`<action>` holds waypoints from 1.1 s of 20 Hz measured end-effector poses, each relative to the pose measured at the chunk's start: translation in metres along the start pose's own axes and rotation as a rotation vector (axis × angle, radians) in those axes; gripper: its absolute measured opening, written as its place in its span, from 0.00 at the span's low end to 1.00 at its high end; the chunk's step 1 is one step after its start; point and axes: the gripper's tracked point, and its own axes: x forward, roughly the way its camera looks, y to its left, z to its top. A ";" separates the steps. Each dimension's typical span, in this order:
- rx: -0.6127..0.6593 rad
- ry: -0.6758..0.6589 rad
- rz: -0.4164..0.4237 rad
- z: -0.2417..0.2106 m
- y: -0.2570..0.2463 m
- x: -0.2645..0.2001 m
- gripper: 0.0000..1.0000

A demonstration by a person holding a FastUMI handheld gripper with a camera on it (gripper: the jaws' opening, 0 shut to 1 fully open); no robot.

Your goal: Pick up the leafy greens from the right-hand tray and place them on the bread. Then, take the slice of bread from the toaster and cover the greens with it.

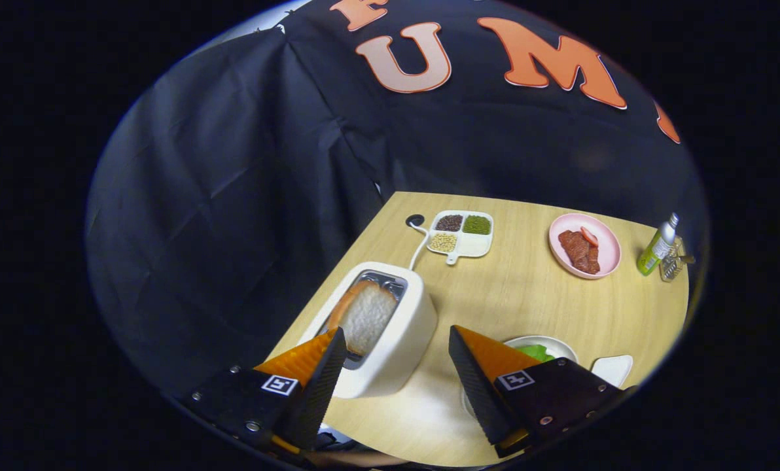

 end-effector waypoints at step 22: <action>0.057 0.123 -0.043 0.001 0.028 0.076 0.27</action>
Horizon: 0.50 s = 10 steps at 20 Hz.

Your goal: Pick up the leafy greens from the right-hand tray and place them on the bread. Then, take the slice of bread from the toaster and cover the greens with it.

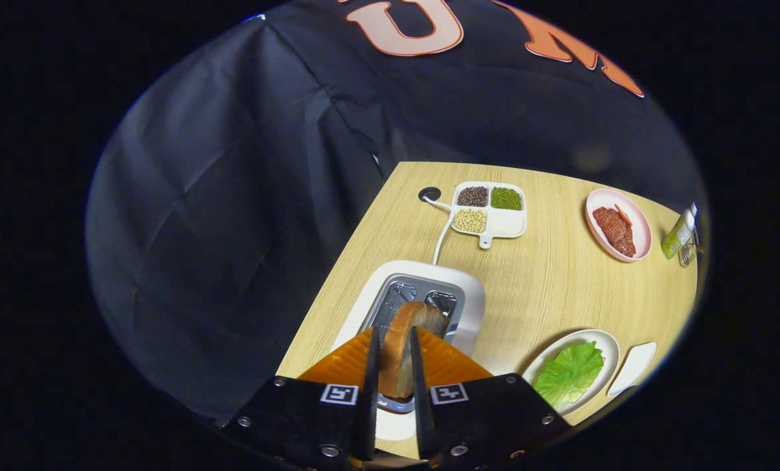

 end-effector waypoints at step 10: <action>0.146 -0.184 0.176 0.026 -0.019 -0.070 0.09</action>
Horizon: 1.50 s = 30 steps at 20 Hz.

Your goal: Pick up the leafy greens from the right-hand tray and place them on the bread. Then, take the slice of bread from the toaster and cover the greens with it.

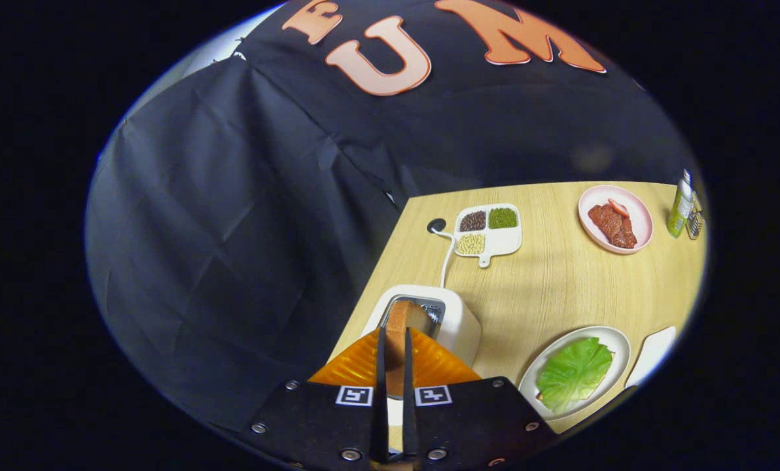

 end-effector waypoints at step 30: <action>0.237 -0.073 -0.019 -0.092 -0.223 -0.058 0.09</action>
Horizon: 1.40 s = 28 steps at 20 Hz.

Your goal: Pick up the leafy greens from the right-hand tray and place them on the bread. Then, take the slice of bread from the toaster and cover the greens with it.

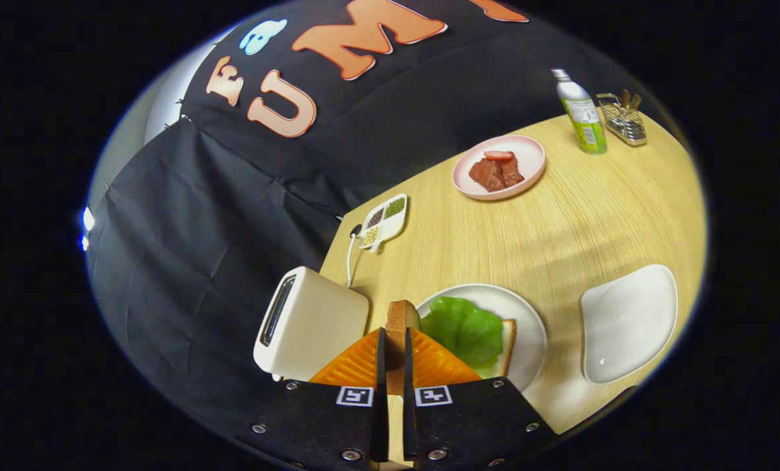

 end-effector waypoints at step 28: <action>-0.561 -0.858 -0.377 0.110 -0.015 -0.195 0.85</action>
